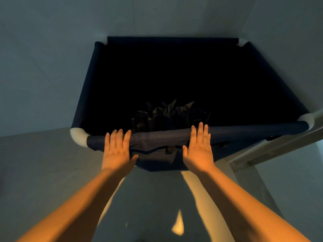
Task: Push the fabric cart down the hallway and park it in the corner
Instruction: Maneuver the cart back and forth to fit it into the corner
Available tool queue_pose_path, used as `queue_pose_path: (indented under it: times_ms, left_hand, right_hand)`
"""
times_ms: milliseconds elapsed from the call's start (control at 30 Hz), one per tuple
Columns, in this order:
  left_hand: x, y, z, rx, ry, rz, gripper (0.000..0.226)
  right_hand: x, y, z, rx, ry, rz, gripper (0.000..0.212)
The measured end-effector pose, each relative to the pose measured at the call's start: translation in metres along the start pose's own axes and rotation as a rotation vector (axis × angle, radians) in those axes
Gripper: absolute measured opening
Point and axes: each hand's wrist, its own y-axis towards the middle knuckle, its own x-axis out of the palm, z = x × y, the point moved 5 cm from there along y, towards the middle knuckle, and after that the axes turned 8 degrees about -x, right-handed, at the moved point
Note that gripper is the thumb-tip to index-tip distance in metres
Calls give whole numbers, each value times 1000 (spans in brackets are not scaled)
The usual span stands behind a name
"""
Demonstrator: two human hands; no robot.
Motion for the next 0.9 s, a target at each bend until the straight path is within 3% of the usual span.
queue_pose_path:
  times_ms: [233,333,467,733,900]
  left_hand:
    - [-8,-10,9,-117,15,-11,87]
    - [-10,-17,18,-164,-16,-9,82]
    - [-16,-33,35,-214,-120,66,79]
    - [-18,-84,77,-276,-110,55,75]
    - [-16,-118,110,-368,-123,43,83]
  right_hand:
    - [-10,-2,23,-97,116,26,71]
    - [-24,-9,85,105,136,146,73]
    - [-24,-10,148,155,22,51,79]
    - [-26,-18,186,63,-55,-76,80]
    - [-28,-22,208,31,-51,-67,81]
